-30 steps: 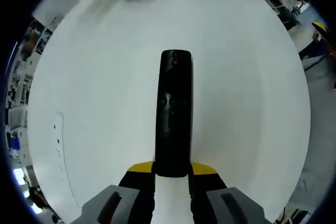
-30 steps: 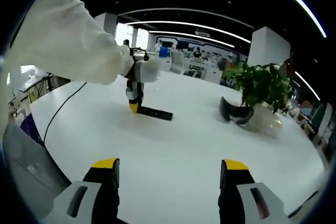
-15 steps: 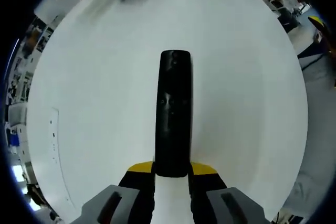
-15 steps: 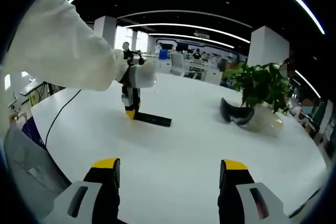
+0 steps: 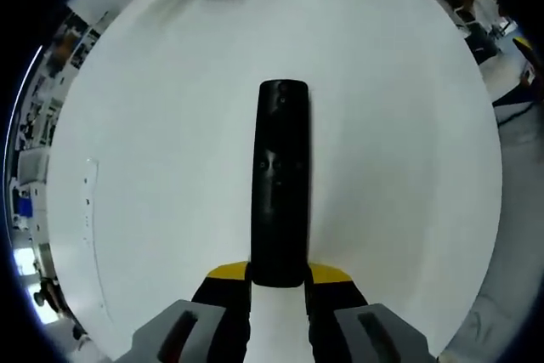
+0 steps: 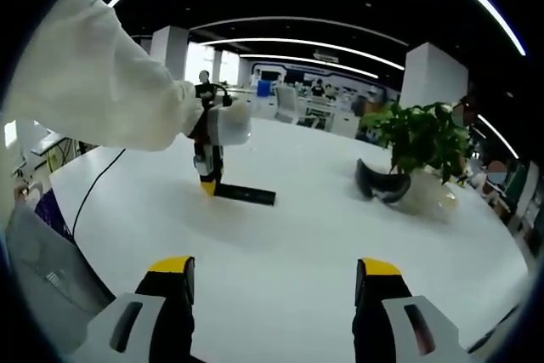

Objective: Press the specified remote control buttons in sequence, fully releasing each button before pressing the next.

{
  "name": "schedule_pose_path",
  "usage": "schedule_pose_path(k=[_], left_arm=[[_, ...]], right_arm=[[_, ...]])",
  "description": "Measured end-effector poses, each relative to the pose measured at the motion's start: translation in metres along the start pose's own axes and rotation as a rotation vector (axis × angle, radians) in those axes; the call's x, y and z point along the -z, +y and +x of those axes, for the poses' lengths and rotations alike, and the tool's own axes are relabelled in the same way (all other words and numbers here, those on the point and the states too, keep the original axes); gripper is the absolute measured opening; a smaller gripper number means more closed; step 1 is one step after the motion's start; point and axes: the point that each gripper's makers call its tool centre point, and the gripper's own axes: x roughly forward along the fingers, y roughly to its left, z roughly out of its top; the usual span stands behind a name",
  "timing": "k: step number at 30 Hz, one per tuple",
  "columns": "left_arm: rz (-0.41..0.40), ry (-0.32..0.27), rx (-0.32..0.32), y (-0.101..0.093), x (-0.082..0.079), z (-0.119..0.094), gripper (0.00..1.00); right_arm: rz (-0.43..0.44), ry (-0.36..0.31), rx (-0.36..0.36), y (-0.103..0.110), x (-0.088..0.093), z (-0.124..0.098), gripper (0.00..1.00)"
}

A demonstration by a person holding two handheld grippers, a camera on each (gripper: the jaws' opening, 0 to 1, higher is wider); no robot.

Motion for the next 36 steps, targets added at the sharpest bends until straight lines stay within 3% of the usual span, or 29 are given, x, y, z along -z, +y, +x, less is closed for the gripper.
schedule_pose_path(k=[14,23,36], left_arm=[[0.083,0.014,0.011,-0.033,0.005,-0.003,0.23],[0.076,-0.012,0.011,-0.05,0.009,-0.004,0.23],[0.097,-0.004,0.014,-0.069,0.013,-0.005,0.23]], right_arm=[[-0.005,0.005,-0.004,0.001,0.001,-0.001,0.75],[-0.004,-0.002,-0.008,0.001,0.0,-0.001,0.74],[0.0,-0.007,-0.018,0.003,-0.002,-0.002,0.69]])
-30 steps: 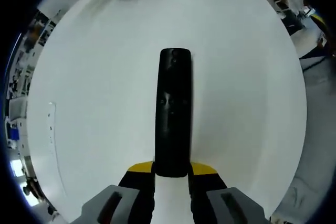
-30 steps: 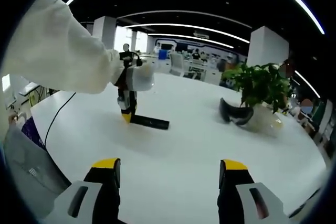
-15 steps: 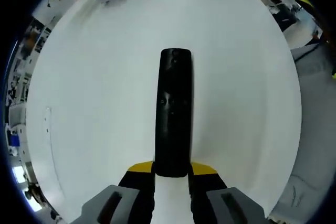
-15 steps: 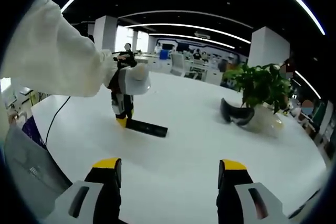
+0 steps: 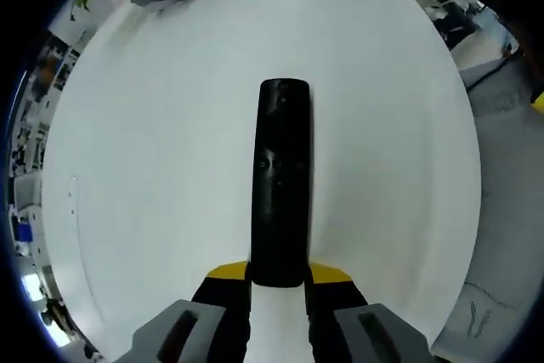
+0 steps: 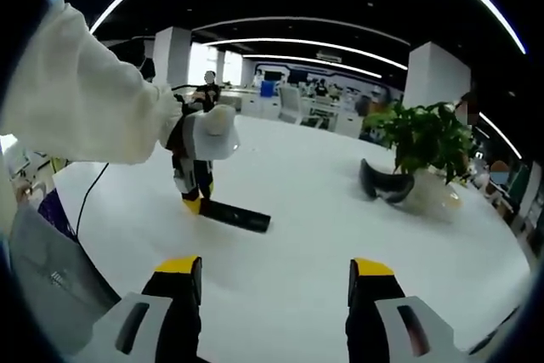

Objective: Press the specified remote control buttons in sequence, fully releasing each button before pressing the next.

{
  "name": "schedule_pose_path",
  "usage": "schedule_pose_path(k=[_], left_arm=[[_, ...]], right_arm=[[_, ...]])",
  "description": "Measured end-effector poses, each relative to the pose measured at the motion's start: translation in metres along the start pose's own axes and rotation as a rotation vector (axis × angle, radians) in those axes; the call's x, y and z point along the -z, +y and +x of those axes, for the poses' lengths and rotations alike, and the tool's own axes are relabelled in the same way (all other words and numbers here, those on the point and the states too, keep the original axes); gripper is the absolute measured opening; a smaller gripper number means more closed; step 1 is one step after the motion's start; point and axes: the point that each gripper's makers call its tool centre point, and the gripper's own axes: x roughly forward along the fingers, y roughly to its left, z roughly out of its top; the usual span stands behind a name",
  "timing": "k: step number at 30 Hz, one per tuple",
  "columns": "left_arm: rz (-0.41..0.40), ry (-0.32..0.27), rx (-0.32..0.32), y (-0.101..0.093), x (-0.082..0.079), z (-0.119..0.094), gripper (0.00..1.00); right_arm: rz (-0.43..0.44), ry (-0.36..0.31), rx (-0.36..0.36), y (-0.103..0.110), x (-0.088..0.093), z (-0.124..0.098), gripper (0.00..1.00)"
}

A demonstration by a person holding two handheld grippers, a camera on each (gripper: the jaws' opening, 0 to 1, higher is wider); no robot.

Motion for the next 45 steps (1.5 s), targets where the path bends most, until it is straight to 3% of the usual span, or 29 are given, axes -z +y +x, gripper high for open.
schedule_pose_path(k=[11,22,30,37,45], left_arm=[[0.038,0.01,-0.002,-0.021,0.002,-0.001,0.23],[0.042,0.007,-0.003,-0.04,0.004,-0.001,0.23],[0.015,-0.02,-0.001,-0.056,0.006,-0.002,0.23],[0.015,-0.042,0.0,-0.072,0.008,-0.003,0.23],[-0.004,-0.073,0.001,-0.087,0.009,-0.005,0.23]], right_arm=[[0.022,-0.023,0.025,-0.007,-0.004,-0.004,0.58],[0.037,-0.023,0.016,-0.008,-0.004,-0.007,0.3],[0.053,-0.028,0.009,-0.008,-0.005,-0.009,0.21],[0.055,-0.018,-0.001,-0.006,-0.004,-0.011,0.05],[0.071,-0.015,-0.009,-0.006,-0.004,-0.011,0.0]])
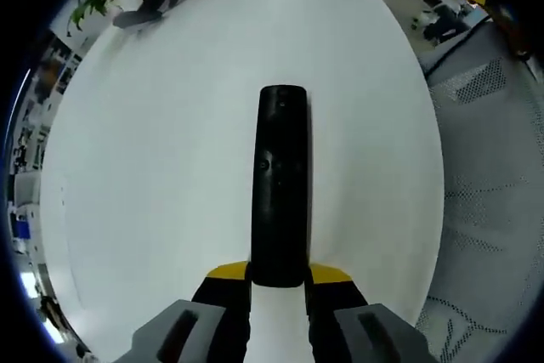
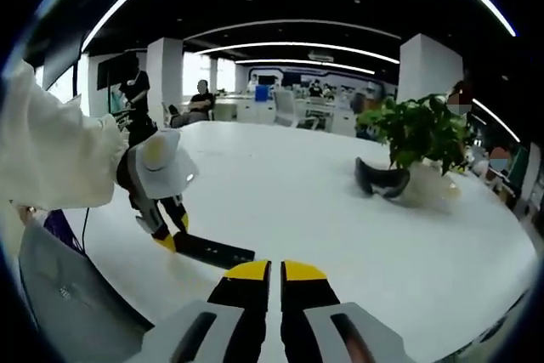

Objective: Press the specified remote control buttons in sequence, fully releasing each button before pressing the next.

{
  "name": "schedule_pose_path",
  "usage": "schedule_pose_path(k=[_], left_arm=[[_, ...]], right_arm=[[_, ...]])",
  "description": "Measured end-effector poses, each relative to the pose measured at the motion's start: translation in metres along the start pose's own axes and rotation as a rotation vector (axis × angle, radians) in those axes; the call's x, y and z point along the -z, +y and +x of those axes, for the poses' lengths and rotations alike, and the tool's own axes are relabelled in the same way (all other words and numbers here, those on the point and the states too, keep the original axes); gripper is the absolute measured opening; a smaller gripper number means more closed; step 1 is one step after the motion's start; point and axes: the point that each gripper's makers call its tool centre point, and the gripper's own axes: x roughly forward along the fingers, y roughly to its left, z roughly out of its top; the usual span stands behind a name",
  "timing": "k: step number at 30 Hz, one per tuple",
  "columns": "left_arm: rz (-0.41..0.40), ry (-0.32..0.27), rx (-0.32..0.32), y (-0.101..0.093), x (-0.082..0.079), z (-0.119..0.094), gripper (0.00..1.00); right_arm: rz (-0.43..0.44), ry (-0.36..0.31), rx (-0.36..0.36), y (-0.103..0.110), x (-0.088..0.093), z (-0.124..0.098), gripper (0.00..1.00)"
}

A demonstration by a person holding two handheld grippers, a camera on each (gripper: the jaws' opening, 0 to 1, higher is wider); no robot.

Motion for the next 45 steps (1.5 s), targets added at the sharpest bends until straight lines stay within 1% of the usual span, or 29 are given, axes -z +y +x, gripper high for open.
schedule_pose_path(k=[10,19,23,25,26,33,34,35,36,39,43,45], left_arm=[[-0.019,-0.045,-0.003,-0.024,0.0,0.0,0.23],[-0.068,-0.114,-0.009,-0.048,0.0,-0.002,0.23],[-0.089,-0.162,-0.007,-0.06,-0.001,-0.004,0.23],[-0.112,-0.184,-0.012,-0.064,-0.001,-0.005,0.23],[-0.124,-0.192,-0.014,-0.065,-0.001,-0.005,0.23],[-0.155,-0.256,-0.021,-0.078,-0.002,-0.006,0.23],[-0.143,-0.274,-0.022,-0.08,-0.003,-0.006,0.23],[-0.136,-0.284,-0.02,-0.081,-0.003,-0.006,0.23],[-0.133,-0.296,-0.022,-0.083,-0.002,-0.006,0.23],[-0.152,-0.322,-0.034,-0.084,-0.003,-0.007,0.23],[-0.164,-0.346,-0.055,-0.086,-0.003,-0.007,0.23],[-0.177,-0.368,-0.061,-0.089,-0.004,-0.007,0.23]], right_arm=[[0.008,0.015,-0.02,0.004,0.002,0.0,0.0],[0.015,0.032,-0.034,0.007,0.005,0.002,0.0],[0.025,0.045,-0.039,0.009,0.007,0.002,0.0],[0.057,0.065,-0.067,0.014,0.009,0.002,0.0],[0.06,0.072,-0.071,0.014,0.009,0.003,0.0],[0.003,0.114,-0.058,0.016,0.017,0.006,0.0],[0.007,0.117,-0.067,0.018,0.017,0.006,0.0],[0.028,0.127,-0.096,0.024,0.018,0.005,0.0],[0.054,0.152,-0.126,0.03,0.021,0.004,0.0],[0.04,0.178,-0.119,0.029,0.026,0.007,0.0],[0.037,0.195,-0.122,0.03,0.029,0.007,0.0],[0.036,0.201,-0.128,0.031,0.03,0.007,0.0]])
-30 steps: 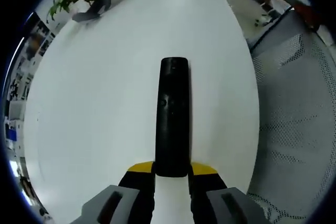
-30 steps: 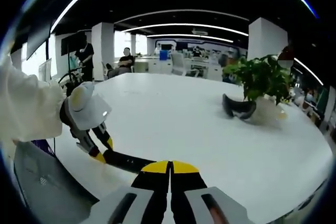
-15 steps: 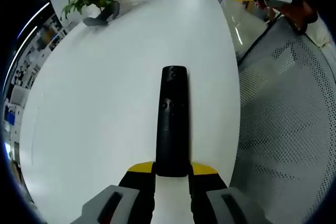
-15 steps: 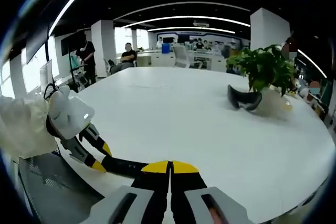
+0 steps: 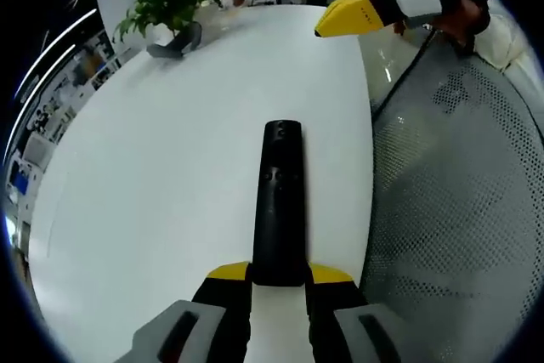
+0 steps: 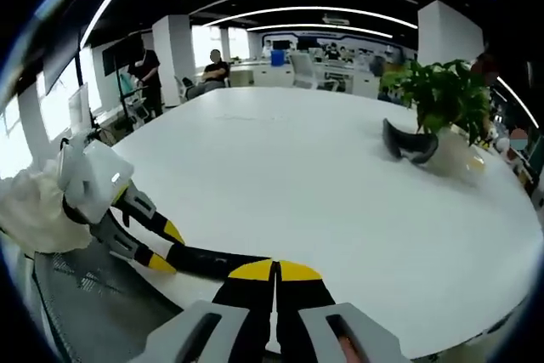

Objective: Press the specified remote control buttons in sequence, fully releasing each button before pressing the next.

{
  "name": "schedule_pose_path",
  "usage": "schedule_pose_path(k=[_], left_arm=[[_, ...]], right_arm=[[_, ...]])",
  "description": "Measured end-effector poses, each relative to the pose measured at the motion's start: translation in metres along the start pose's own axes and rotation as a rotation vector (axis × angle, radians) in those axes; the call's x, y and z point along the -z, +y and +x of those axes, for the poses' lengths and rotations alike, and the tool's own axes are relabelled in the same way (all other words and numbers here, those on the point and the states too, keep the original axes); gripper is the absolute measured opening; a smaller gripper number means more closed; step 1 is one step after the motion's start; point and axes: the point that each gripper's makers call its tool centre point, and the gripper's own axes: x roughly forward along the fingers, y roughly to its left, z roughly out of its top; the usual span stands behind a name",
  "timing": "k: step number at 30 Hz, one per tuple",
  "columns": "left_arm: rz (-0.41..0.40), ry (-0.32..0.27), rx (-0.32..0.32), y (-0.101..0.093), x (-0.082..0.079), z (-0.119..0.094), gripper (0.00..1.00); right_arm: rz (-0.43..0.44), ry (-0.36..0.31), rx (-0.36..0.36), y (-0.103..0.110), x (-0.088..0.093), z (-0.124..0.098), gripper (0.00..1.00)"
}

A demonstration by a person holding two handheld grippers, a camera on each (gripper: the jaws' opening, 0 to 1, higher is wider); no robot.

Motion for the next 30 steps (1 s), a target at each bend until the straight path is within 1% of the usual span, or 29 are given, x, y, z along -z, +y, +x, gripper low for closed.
schedule_pose_path(k=[4,6,8,13,16,22,30], left_arm=[[-0.021,-0.063,-0.008,-0.008,0.0,-0.001,0.23],[-0.016,-0.079,-0.003,-0.012,0.0,-0.001,0.23],[-0.005,-0.092,-0.002,-0.016,0.0,-0.002,0.23],[-0.019,-0.102,-0.013,-0.017,-0.001,-0.002,0.23],[-0.024,-0.113,-0.019,-0.017,0.0,-0.002,0.23],[-0.042,-0.165,-0.038,-0.019,0.0,-0.003,0.23],[-0.04,-0.172,-0.036,-0.017,-0.001,-0.003,0.23]], right_arm=[[-0.001,0.015,0.014,-0.003,0.003,0.001,0.0],[0.013,0.027,0.015,-0.004,0.005,0.002,0.0],[0.021,0.054,0.022,-0.006,0.01,0.005,0.0],[0.04,0.123,0.023,-0.007,0.021,0.01,0.0],[0.042,0.138,0.02,-0.006,0.024,0.01,0.0],[0.035,0.177,0.032,-0.008,0.031,0.011,0.0],[0.029,0.208,0.021,-0.006,0.035,0.013,0.0]])
